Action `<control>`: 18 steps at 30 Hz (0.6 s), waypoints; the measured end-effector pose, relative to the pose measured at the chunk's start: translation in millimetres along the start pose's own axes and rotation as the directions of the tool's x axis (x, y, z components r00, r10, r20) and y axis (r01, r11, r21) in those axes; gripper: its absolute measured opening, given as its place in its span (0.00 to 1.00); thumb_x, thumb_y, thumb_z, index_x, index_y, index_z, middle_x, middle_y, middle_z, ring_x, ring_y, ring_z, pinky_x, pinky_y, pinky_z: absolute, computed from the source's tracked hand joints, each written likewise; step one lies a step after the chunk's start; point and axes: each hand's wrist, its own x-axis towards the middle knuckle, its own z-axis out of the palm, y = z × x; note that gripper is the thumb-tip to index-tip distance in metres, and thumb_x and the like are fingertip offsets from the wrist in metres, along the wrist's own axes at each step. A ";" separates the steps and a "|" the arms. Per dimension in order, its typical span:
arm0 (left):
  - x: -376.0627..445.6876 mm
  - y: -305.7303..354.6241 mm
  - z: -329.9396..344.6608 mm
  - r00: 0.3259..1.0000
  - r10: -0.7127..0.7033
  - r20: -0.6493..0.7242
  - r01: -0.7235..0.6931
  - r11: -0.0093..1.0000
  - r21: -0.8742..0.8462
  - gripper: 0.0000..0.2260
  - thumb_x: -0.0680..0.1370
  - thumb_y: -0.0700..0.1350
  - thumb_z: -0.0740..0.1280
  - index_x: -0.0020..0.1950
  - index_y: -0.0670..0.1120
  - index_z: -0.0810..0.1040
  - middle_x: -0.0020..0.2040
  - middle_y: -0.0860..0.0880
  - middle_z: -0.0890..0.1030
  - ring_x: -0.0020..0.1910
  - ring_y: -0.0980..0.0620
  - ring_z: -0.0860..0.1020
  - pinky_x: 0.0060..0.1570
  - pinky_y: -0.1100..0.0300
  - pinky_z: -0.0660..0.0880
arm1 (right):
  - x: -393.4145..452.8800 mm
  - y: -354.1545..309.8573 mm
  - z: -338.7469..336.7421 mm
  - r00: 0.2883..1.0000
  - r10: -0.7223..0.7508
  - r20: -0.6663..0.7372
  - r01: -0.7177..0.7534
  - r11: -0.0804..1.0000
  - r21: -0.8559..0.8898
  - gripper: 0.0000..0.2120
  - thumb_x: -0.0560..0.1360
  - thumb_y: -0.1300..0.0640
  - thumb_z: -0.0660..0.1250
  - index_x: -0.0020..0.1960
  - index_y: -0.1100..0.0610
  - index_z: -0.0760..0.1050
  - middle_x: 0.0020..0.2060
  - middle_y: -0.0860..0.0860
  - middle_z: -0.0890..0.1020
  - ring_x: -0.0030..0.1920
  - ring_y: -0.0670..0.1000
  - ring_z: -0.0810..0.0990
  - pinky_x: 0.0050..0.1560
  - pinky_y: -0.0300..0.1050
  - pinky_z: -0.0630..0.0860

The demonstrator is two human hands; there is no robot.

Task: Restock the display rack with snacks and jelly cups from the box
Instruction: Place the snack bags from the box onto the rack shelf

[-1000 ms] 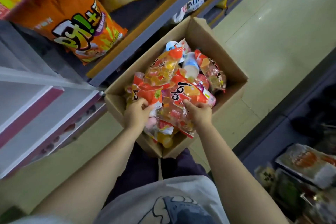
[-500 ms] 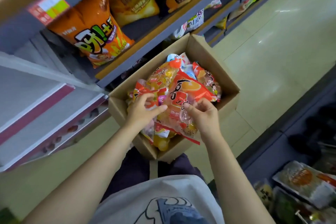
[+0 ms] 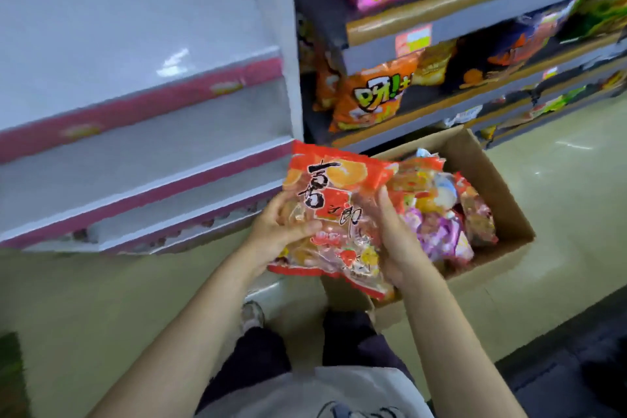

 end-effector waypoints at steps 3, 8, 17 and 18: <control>-43.7 -26.3 -82.4 0.997 0.017 -0.074 -0.020 0.999 -0.041 0.40 0.55 0.64 0.82 0.64 0.70 0.69 0.71 0.53 0.73 0.66 0.51 0.75 0.65 0.51 0.74 | 7.7 26.2 88.0 0.997 -0.051 0.050 0.057 0.992 -0.111 0.21 0.69 0.35 0.73 0.55 0.47 0.83 0.54 0.49 0.85 0.57 0.53 0.83 0.66 0.60 0.73; -97.4 -71.6 -195.9 0.933 0.045 -0.357 -0.085 0.992 -0.098 0.40 0.58 0.62 0.82 0.66 0.72 0.69 0.69 0.58 0.74 0.64 0.54 0.76 0.64 0.51 0.74 | 6.0 61.5 218.6 0.972 -0.056 0.230 0.127 0.944 -0.305 0.20 0.73 0.43 0.73 0.63 0.45 0.78 0.58 0.46 0.83 0.58 0.51 0.80 0.60 0.55 0.77; -77.8 -57.4 -321.1 0.737 0.139 -0.662 -0.235 0.970 -0.058 0.39 0.67 0.59 0.78 0.74 0.58 0.66 0.67 0.56 0.74 0.64 0.55 0.74 0.57 0.60 0.74 | 57.7 72.4 345.0 0.861 -0.335 0.382 0.500 0.690 -0.523 0.34 0.73 0.51 0.75 0.75 0.48 0.63 0.65 0.44 0.73 0.60 0.44 0.77 0.48 0.34 0.77; -67.5 -53.7 -331.0 0.684 0.153 -0.713 -0.223 0.975 -0.005 0.36 0.69 0.57 0.78 0.72 0.54 0.67 0.65 0.54 0.74 0.64 0.54 0.74 0.55 0.62 0.72 | 70.2 73.3 353.1 0.861 -0.364 0.356 0.506 0.692 -0.515 0.35 0.73 0.51 0.75 0.75 0.47 0.62 0.64 0.46 0.73 0.60 0.48 0.78 0.47 0.36 0.79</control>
